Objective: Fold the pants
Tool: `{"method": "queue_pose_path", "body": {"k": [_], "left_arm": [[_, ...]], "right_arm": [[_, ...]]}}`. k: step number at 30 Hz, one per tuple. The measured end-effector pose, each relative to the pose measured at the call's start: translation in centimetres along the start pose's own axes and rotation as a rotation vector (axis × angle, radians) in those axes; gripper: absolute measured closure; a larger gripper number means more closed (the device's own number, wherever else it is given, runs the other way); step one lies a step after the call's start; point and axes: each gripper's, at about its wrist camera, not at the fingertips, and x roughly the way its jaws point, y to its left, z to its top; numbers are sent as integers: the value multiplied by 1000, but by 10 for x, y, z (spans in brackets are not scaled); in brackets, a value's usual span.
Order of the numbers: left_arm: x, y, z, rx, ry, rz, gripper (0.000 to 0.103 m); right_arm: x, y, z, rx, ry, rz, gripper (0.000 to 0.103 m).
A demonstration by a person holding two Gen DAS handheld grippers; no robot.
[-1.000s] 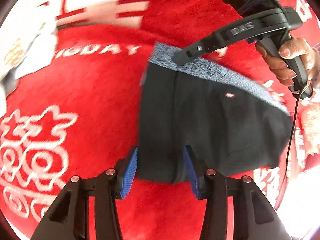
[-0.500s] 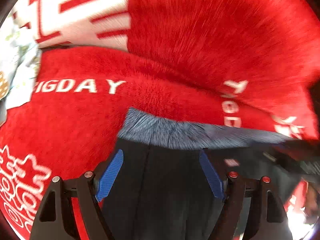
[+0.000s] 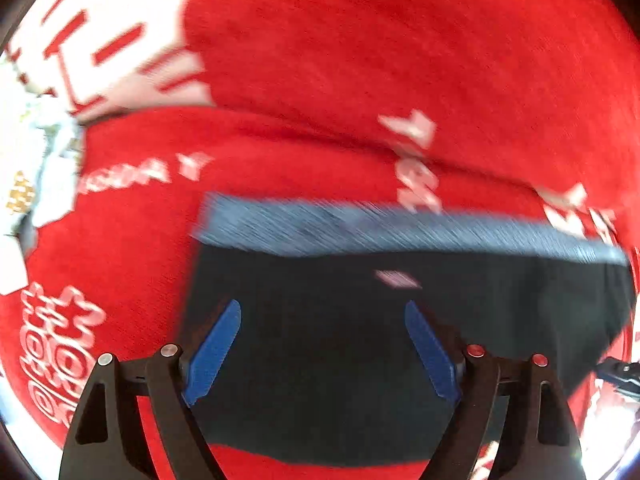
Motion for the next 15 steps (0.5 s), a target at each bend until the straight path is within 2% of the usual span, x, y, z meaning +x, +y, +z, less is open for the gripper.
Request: {"method": "queue_pose_path", "body": {"k": [2, 5, 8, 10, 12, 15], "left_arm": [[17, -19, -10, 2, 55, -7, 17], [21, -36, -26, 54, 20, 41, 15], [19, -40, -32, 55, 36, 19, 14], [22, -35, -29, 69, 45, 19, 14], [24, -34, -28, 80, 48, 31, 14], [37, -42, -23, 82, 48, 42, 11]], "right_arm": [[5, -10, -7, 46, -7, 11, 71], [9, -19, 3, 66, -36, 55, 71], [19, -29, 13, 127, -20, 82, 71], [15, -26, 12, 120, -33, 69, 96], [3, -20, 5, 50, -75, 50, 96], [3, -39, -3, 82, -40, -28, 96]]}}
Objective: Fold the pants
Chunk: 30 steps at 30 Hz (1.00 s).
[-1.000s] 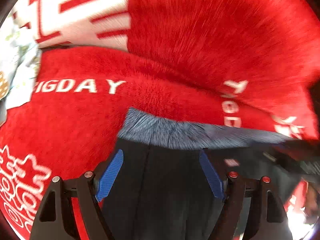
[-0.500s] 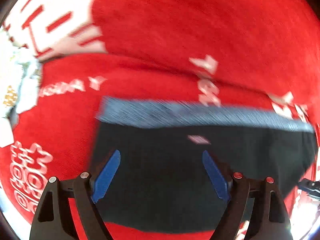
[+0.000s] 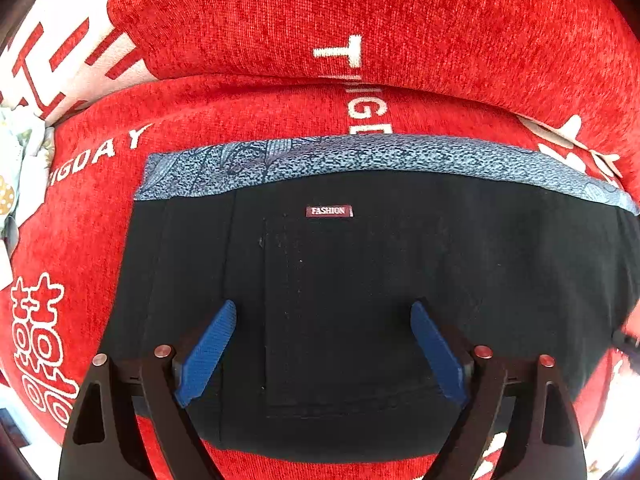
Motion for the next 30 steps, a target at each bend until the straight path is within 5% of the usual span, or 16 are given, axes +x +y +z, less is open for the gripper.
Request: {"method": "queue_pose_path", "body": {"k": [2, 4, 8, 14, 15, 18, 24, 30], "left_arm": [[1, -4, 5, -21, 26, 7, 11], [-6, -12, 8, -13, 49, 30, 12], [-36, -56, 15, 46, 9, -47, 12], [-22, -126, 9, 123, 59, -130, 12], [-15, -134, 1, 130, 80, -132, 12], [-2, -150, -13, 209, 61, -70, 7], [-5, -156, -1, 231, 119, -43, 7], [-26, -208, 28, 233, 13, -107, 7]], "right_arm": [[-12, -24, -3, 39, 9, -58, 96], [-42, -50, 2, 93, -57, 2, 94], [-94, -91, 41, 205, -221, 75, 71], [-87, -123, 102, 286, -244, 76, 72], [-83, -125, 106, 291, -234, 74, 87], [-77, -107, 109, 195, -226, 2, 93], [-93, -118, 97, 172, -252, -72, 89], [-133, -122, 124, 95, -371, -164, 84]]}}
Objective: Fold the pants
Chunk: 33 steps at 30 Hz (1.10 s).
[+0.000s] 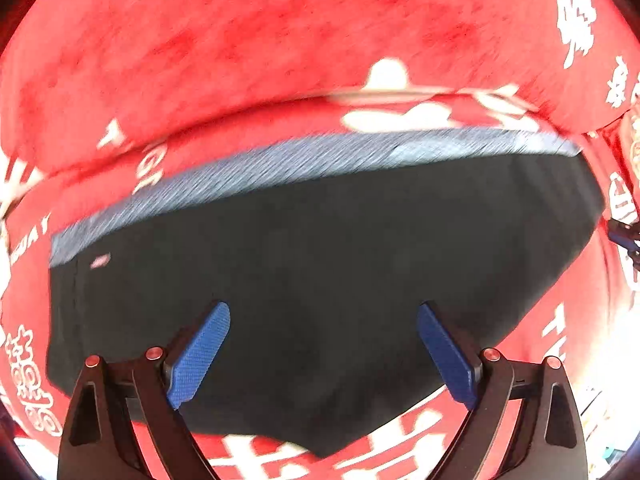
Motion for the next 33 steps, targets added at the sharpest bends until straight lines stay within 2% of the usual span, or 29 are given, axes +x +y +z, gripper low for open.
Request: {"method": "queue_pose_path", "body": {"k": [2, 5, 6, 8, 10, 11, 13, 17, 22, 23, 25, 32, 33], "left_arm": [[13, -18, 13, 12, 13, -1, 7], [45, -50, 22, 30, 90, 65, 7], [47, -53, 23, 31, 85, 95, 6], [42, -59, 27, 35, 79, 99, 7], [40, -62, 27, 43, 100, 115, 7], [38, -63, 27, 49, 111, 130, 7], [34, -66, 26, 59, 129, 148, 7], [20, -84, 22, 73, 153, 175, 7], [6, -128, 15, 100, 182, 175, 7], [-2, -129, 2, 108, 186, 170, 7], [-7, -149, -2, 135, 195, 153, 7], [-22, -189, -6, 190, 197, 110, 7], [-27, -188, -23, 191, 194, 113, 7]], "right_arm": [[16, 11, 19, -34, 7, 17, 84], [42, 12, 25, -75, 81, -13, 82], [47, 11, 24, -91, 78, -17, 86], [38, 2, 23, -92, 33, -47, 86], [26, -18, 22, -38, 37, -114, 77], [25, -26, 21, -18, 55, -122, 69], [11, -50, 14, 38, 83, -43, 69], [-10, -71, -13, 48, 139, 42, 52], [-16, -72, -48, 16, 242, 96, 51], [-16, -71, -53, 11, 255, 107, 49], [-17, -66, -62, 2, 278, 125, 47], [-16, -55, -72, 4, 303, 164, 45], [-16, -54, -72, 5, 302, 165, 45]]}}
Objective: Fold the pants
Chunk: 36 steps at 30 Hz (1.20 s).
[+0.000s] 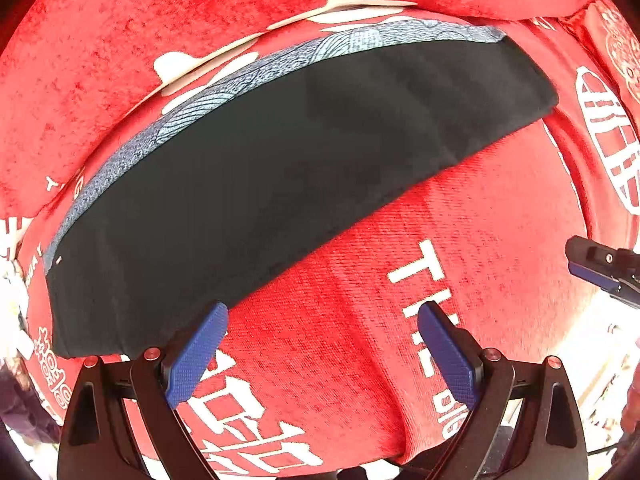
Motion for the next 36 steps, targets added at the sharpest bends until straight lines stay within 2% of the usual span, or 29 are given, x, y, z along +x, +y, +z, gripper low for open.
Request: {"method": "queue_pose_path", "body": {"k": [7, 15, 24, 36], "left_arm": [[4, 9, -4, -44, -4, -11, 7], [19, 32, 2, -160, 12, -34, 7], [39, 41, 20, -157, 28, -13, 7], [44, 12, 40, -120, 49, 14, 7]], "right_arm": [[0, 0, -8, 7, -15, 6, 45], [15, 18, -12, -28, 8, 4, 44], [19, 30, 4, -60, 4, -5, 44], [9, 13, 41, -40, -30, 20, 44]]}}
